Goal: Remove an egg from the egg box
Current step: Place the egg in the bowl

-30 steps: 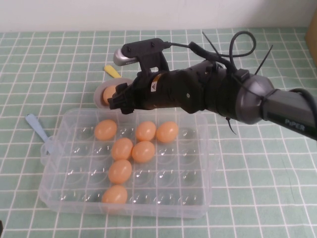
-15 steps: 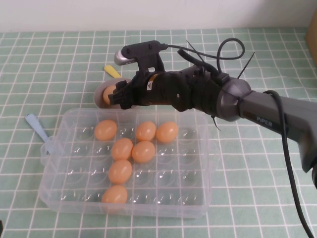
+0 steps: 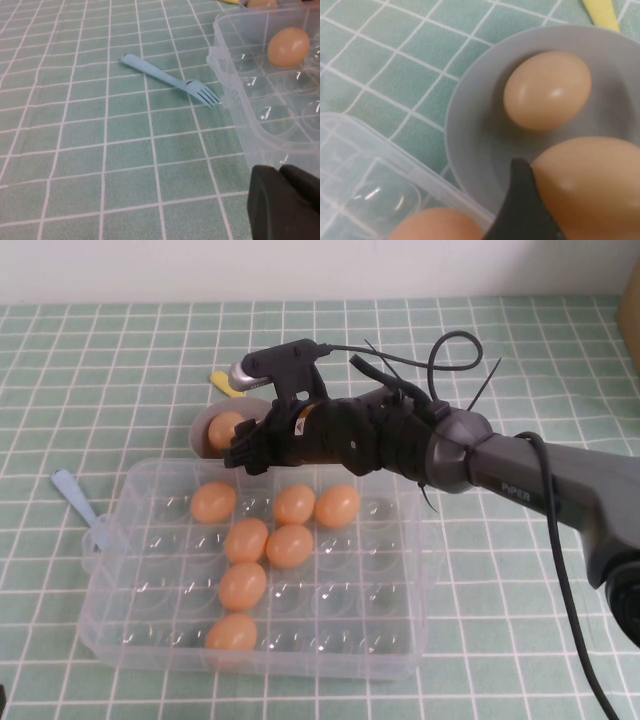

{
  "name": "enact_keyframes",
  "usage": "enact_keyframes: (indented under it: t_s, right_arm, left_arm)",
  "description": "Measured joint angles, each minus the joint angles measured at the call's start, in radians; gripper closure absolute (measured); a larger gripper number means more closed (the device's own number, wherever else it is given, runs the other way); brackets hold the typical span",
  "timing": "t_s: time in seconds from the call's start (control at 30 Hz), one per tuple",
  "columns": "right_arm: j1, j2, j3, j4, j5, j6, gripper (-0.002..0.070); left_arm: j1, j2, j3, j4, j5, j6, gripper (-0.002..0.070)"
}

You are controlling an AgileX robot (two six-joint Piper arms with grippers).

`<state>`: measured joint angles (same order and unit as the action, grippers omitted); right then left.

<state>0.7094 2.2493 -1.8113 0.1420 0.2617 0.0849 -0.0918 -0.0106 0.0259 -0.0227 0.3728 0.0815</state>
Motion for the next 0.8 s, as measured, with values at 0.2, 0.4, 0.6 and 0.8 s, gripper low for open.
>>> enact_keyframes:
  t_s: [0.2,0.4,0.6,0.8]
  right_arm:
    - [0.000,0.013,-0.010,0.001,-0.011,-0.004,0.0251]
    - [-0.002,0.014,-0.010,0.001,-0.011,-0.004,0.0251]
    - [-0.002,0.014,-0.010,0.001,-0.011,-0.004,0.0245]
    - [-0.002,0.014,-0.010,0.001,-0.011,-0.004,0.0244]
  left_arm:
    - [0.000,0.000,0.000,0.000,0.000,0.000,0.0678]
    - [0.000,0.000,0.000,0.000,0.000,0.000,0.0678]
    - [0.000,0.000,0.000,0.000,0.000,0.000,0.0678]
    - [0.000,0.000,0.000,0.000,0.000,0.000,0.0678]
